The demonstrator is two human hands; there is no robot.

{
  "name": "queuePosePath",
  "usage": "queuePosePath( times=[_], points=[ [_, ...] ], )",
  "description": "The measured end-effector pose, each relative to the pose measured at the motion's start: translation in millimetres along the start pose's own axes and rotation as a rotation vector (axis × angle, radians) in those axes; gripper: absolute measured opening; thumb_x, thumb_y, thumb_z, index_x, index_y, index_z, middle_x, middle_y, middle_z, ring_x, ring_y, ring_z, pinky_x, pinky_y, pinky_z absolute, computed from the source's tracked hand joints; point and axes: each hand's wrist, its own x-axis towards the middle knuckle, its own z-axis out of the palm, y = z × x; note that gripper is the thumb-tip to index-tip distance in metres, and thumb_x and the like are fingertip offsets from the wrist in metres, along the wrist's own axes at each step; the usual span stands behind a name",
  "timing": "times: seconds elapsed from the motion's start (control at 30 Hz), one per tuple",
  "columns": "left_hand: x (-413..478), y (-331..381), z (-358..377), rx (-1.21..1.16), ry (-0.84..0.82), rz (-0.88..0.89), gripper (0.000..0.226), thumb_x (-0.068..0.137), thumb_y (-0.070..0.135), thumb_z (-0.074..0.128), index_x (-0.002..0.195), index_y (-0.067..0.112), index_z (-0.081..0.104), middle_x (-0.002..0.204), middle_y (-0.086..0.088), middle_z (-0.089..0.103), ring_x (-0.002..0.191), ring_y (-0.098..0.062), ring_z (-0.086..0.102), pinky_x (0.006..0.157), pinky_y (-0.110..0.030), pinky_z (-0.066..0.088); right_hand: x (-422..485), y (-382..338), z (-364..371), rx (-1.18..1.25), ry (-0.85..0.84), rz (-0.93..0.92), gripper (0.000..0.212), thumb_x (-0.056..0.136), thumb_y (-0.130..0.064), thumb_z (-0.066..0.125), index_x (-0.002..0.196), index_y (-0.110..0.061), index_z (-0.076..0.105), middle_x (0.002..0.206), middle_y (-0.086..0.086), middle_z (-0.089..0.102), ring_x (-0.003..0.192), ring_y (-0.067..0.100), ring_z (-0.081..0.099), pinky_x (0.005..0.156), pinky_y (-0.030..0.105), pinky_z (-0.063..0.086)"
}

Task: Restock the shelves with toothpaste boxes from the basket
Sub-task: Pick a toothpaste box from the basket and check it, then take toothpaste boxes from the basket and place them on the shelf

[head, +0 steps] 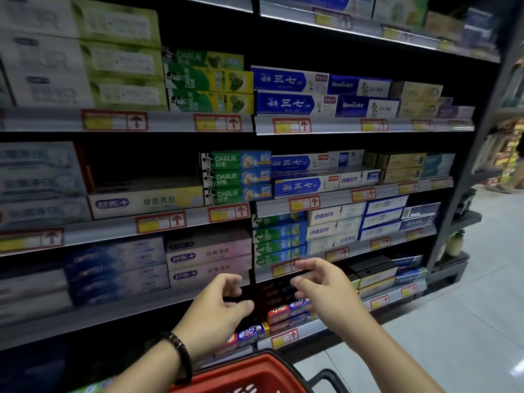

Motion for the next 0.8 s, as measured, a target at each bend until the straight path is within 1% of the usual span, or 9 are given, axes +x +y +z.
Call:
queuePosePath(
  times=[0.13,0.23,0.33,0.47,0.57,0.63,0.7,0.77,0.8],
  points=[
    [-25,-12,-12,-0.021,-0.003,-0.033,0.038,0.095,0.025,0.075,0.126,0.035,0.056,0.122,0.011,0.063,0.097,-0.008,0.071,0.076,-0.025,0.061,-23,-4,10,0.025,-0.021,0.009,0.02,0.098,-0.019,0.071,0.114,-0.031,0.069,0.093,-0.001,0.079,0.085,0.014,0.077,0.087,0.046,0.062],
    [-42,-27,-18,-0.044,0.002,-0.069,0.037,0.092,0.022,0.078,0.123,0.033,0.06,0.12,0.007,0.066,0.089,-0.005,0.073,0.072,-0.025,0.06,-39,-3,21,0.013,-0.062,0.012,0.018,0.1,-0.018,0.07,0.113,-0.031,0.069,0.091,-0.001,0.077,0.082,0.015,0.076,0.077,0.04,0.06],
    [-58,-44,-24,-0.028,0.0,-0.102,0.038,0.089,0.024,0.08,0.119,0.036,0.061,0.117,0.008,0.069,0.087,-0.002,0.073,0.078,-0.03,0.061,-55,1,34,-0.073,-0.098,-0.017,0.017,0.099,-0.024,0.07,0.111,-0.036,0.068,0.091,-0.008,0.075,0.077,0.006,0.07,0.074,0.029,0.055],
    [-76,-62,-32,-0.007,0.008,-0.12,0.038,0.087,0.025,0.082,0.116,0.039,0.063,0.116,0.008,0.071,0.088,-0.007,0.073,0.079,-0.036,0.06,-71,14,54,-0.07,-0.131,0.019,0.014,0.095,-0.029,0.071,0.107,-0.037,0.071,0.094,-0.014,0.076,0.086,0.007,0.073,0.084,0.035,0.06],
    [-87,-70,-34,-0.008,-0.008,-0.147,0.035,0.09,0.023,0.08,0.118,0.036,0.062,0.114,0.008,0.07,0.088,-0.015,0.073,0.079,-0.039,0.061,-81,24,69,-0.058,-0.164,0.039,0.014,0.095,-0.029,0.072,0.106,-0.039,0.072,0.094,-0.012,0.075,0.084,0.012,0.074,0.08,0.039,0.059],
    [-92,-75,-34,-0.014,-0.017,-0.168,0.033,0.091,0.021,0.078,0.117,0.035,0.062,0.114,0.009,0.07,0.094,-0.023,0.073,0.08,-0.041,0.061,-87,30,77,-0.055,-0.184,0.052,0.014,0.097,-0.026,0.072,0.105,-0.037,0.072,0.093,-0.007,0.076,0.086,0.012,0.074,0.078,0.036,0.059],
    [-96,-82,-33,-0.02,-0.011,-0.182,0.032,0.091,0.019,0.077,0.116,0.033,0.062,0.115,0.008,0.07,0.096,-0.019,0.072,0.082,-0.037,0.059,-93,36,85,-0.05,-0.197,0.069,0.014,0.098,-0.023,0.072,0.104,-0.035,0.073,0.092,-0.004,0.078,0.088,0.012,0.075,0.077,0.034,0.059],
    [-100,-90,-31,-0.027,-0.011,-0.195,0.031,0.092,0.019,0.077,0.117,0.031,0.062,0.116,0.007,0.069,0.101,-0.008,0.068,0.085,-0.03,0.057,-98,45,90,-0.035,-0.209,0.102,0.014,0.098,-0.021,0.072,0.103,-0.033,0.074,0.093,-0.002,0.079,0.086,0.015,0.077,0.078,0.038,0.06],
    [-101,-95,-30,-0.031,-0.014,-0.199,0.031,0.092,0.019,0.077,0.117,0.03,0.062,0.117,0.007,0.069,0.103,-0.006,0.067,0.085,-0.029,0.056,-101,48,93,-0.023,-0.218,0.12,0.014,0.098,-0.02,0.071,0.104,-0.032,0.074,0.093,-0.002,0.08,0.085,0.016,0.077,0.079,0.04,0.06]
  ],
)
